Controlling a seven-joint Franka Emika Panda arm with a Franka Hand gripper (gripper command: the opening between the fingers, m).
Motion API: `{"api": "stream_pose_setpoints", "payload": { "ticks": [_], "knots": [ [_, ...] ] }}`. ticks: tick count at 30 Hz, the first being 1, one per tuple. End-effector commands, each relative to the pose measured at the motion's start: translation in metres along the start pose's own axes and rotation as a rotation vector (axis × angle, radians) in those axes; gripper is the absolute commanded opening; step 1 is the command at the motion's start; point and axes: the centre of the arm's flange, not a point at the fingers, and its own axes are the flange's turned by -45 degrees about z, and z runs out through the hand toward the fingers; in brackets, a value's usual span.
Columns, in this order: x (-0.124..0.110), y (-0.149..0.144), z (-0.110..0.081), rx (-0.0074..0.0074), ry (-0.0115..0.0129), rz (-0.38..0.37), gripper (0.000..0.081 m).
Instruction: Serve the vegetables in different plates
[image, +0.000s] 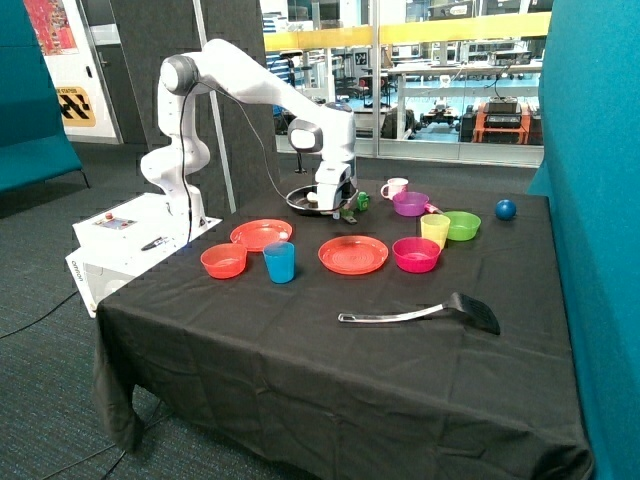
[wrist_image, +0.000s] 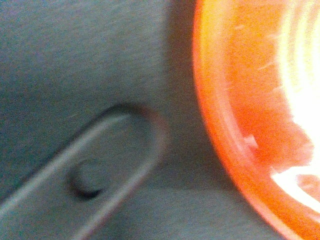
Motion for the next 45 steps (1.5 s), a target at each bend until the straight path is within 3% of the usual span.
{"api": "stream_pose_setpoints", "payload": {
  "ticks": [1, 9, 18, 36, 45],
  "knots": [
    [0.011, 0.039, 0.001, 0.0044, -0.0017, 0.051, 0.0],
    [0.018, 0.064, 0.014, 0.0044, -0.0017, 0.083, 0.0],
    [0.025, 0.073, 0.043, 0.0044, -0.0017, 0.095, 0.0],
    [0.046, 0.068, 0.07, 0.0044, -0.0018, 0.096, 0.0],
    [0.046, 0.062, 0.079, 0.0044, -0.0017, 0.086, 0.0]
  ]
}}
